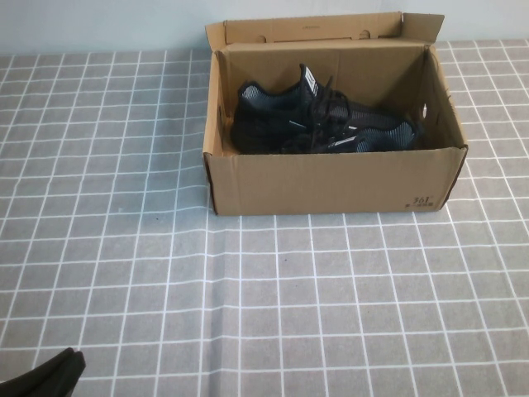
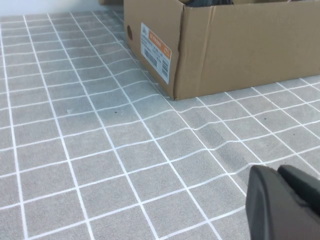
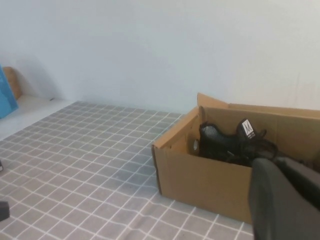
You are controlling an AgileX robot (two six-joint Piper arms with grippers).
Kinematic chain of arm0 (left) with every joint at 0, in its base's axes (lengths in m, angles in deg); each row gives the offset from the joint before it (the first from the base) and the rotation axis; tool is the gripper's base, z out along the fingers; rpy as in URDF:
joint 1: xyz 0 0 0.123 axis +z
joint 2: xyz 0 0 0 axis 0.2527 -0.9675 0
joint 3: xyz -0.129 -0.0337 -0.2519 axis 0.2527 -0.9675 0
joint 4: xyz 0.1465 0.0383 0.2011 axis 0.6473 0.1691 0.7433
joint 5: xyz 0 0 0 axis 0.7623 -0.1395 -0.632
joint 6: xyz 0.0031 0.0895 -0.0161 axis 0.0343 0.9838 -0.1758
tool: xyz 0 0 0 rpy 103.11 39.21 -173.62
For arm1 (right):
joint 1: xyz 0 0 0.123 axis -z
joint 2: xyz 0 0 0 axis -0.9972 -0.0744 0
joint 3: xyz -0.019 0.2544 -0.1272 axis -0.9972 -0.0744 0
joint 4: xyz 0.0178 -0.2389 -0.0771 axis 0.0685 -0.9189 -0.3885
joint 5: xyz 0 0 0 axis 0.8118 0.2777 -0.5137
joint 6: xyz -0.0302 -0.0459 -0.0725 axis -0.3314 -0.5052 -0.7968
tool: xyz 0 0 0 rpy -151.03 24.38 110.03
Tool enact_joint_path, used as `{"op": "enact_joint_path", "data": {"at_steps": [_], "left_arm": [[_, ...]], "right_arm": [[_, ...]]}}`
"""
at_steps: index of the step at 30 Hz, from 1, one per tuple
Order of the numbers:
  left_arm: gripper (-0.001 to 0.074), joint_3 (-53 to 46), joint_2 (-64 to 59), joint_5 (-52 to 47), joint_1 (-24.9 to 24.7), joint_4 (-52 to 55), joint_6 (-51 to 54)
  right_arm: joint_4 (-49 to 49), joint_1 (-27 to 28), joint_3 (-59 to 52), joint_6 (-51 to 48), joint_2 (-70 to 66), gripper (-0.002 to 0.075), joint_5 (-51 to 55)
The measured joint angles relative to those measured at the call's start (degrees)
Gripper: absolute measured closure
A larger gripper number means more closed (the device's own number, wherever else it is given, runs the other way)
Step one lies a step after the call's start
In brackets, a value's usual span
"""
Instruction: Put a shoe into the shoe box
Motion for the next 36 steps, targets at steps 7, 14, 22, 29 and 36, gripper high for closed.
{"op": "enact_joint_path", "data": {"at_steps": [7, 14, 22, 29, 36], "left_arm": [[0.0736, 0.0, 0.0, -0.1, 0.0, 0.0, 0.0], [0.0736, 0.0, 0.0, -0.3, 0.0, -0.1, 0.0], [0.0736, 0.0, 0.0, -0.4, 0.0, -0.1, 0.0], [0.0736, 0.0, 0.0, -0.4, 0.0, -0.1, 0.0], [0.0736, 0.0, 0.0, -0.4, 0.0, -0.1, 0.0]], "right_arm": [[0.1, 0.0, 0.0, 0.0, 0.0, 0.0742, 1.7], [-5.7, 0.0, -2.7, 0.0, 0.0, 0.0742, -4.3], [-4.8, 8.1, -18.5, 0.0, -0.1, 0.0742, -21.4], [-3.5, 15.6, -30.8, 0.0, 3.3, 0.0742, -30.0], [-5.8, 16.0, -34.3, 0.0, 7.5, 0.0742, -32.8]]}}
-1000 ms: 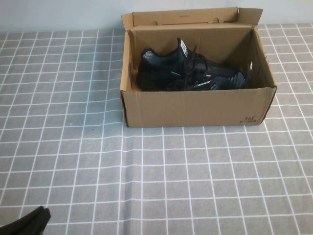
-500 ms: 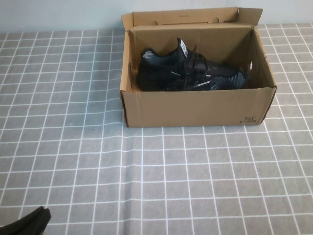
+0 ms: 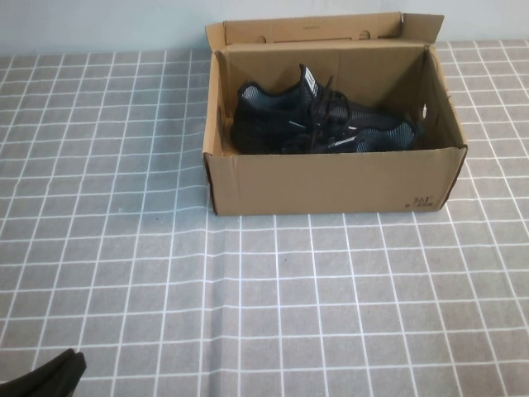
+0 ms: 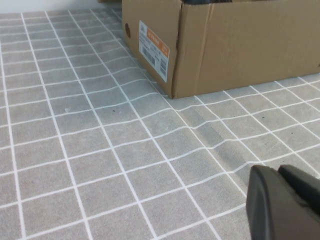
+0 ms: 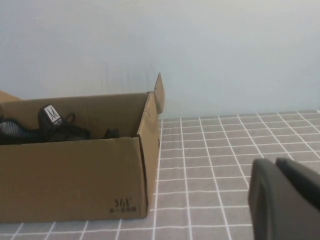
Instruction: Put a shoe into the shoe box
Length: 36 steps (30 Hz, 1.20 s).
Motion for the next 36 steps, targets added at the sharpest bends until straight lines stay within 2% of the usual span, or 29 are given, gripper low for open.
{"op": "enact_joint_path", "data": {"at_steps": [10, 23, 36], "left_arm": [[0.0736, 0.0, 0.0, 0.0, 0.0, 0.0, 0.0], [0.0736, 0.0, 0.0, 0.0, 0.0, 0.0, 0.0], [0.0736, 0.0, 0.0, 0.0, 0.0, 0.0, 0.0]], "right_arm": [[0.0, 0.0, 0.0, 0.0, 0.1, 0.0742, -0.4], [-6.7, 0.0, 0.0, 0.3, 0.1, 0.0742, 18.7], [-5.8, 0.0, 0.0, 0.3, 0.1, 0.0742, 19.2]]}}
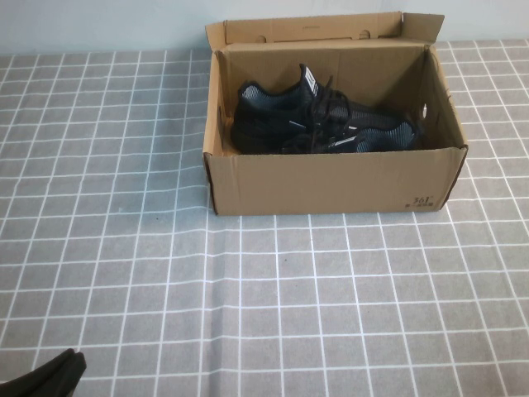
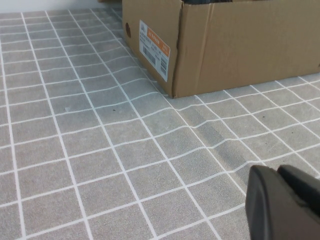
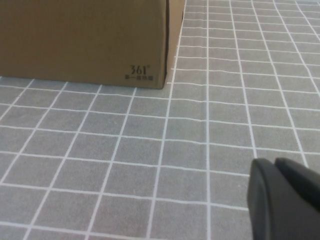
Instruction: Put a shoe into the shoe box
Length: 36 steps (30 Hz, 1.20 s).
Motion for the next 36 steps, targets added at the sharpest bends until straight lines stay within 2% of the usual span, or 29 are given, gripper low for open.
{"op": "enact_joint_path", "data": {"at_steps": [13, 16, 18, 22, 24, 31, 36], "left_arm": [[0.0736, 0.0, 0.0, 0.0, 0.0, 0.0, 0.0], [0.0736, 0.0, 0.0, 0.0, 0.0, 5.0, -0.7], [0.0736, 0.0, 0.0, 0.6, 0.3, 10.7, -5.6], [0.0736, 0.0, 0.3, 4.8, 4.6, 25.3, -21.1], [0.0736, 0.0, 1.3, 5.5, 7.1, 29.6, -25.1], [0.0736, 0.0, 10.8, -2.4, 15.6, 33.2, -28.8], [0.0736, 0.0, 11.7, -10.3, 16.6, 33.8, -30.2]], "right_arm": [[0.0, 0.0, 0.0, 0.0, 0.0, 0.0742, 0.1], [0.1, 0.0, 0.0, 0.0, 0.0, 0.0742, 0.1], [0.1, 0.0, 0.0, 0.0, 0.0, 0.0742, 0.1], [0.2, 0.0, 0.0, 0.0, 0.0, 0.0742, 0.1], [0.2, 0.0, 0.0, 0.0, 0.0, 0.0742, 0.1], [0.2, 0.0, 0.0, 0.0, 0.0, 0.0742, 0.1], [0.2, 0.0, 0.0, 0.0, 0.0, 0.0742, 0.1]]}}
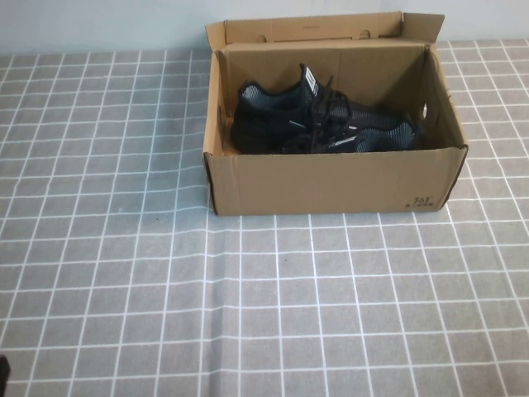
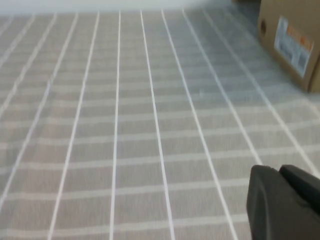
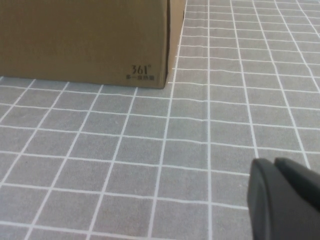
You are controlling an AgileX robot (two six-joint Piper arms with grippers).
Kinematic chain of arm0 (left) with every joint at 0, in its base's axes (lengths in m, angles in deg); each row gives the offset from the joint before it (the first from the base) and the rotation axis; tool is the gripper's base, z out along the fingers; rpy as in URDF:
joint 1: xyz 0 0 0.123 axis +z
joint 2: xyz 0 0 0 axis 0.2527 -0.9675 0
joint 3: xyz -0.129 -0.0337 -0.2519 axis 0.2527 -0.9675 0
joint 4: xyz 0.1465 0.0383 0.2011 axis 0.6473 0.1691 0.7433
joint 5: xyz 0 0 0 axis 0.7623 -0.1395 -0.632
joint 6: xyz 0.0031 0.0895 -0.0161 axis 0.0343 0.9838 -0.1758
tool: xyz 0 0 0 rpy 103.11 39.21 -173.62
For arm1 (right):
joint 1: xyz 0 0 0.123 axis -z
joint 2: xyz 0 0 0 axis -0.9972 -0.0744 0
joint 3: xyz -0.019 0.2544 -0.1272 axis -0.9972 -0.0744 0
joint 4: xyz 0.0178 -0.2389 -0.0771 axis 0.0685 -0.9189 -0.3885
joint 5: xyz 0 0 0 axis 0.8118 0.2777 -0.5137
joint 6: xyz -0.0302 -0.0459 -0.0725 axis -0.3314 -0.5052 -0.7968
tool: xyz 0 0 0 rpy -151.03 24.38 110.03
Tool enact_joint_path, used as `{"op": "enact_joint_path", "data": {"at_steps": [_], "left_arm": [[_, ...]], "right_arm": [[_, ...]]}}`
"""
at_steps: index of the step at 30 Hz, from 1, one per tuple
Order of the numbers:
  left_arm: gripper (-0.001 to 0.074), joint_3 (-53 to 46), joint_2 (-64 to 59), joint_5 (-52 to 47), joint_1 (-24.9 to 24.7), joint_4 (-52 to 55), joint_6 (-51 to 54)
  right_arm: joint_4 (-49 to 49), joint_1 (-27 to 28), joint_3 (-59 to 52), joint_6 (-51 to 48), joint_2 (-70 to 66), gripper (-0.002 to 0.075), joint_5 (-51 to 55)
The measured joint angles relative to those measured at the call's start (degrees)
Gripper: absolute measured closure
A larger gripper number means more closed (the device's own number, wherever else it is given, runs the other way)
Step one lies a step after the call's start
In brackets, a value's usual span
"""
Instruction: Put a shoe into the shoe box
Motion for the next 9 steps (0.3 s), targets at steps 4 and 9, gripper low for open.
{"op": "enact_joint_path", "data": {"at_steps": [4, 9], "left_arm": [[0.0736, 0.0, 0.0, -4.9, 0.0, 0.4, -0.1], [0.0736, 0.0, 0.0, -5.2, 0.0, 0.4, -0.1]], "right_arm": [[0.0, 0.0, 0.0, 0.0, 0.0, 0.0742, 0.1], [0.0, 0.0, 0.0, 0.0, 0.0, 0.0742, 0.1]]}}
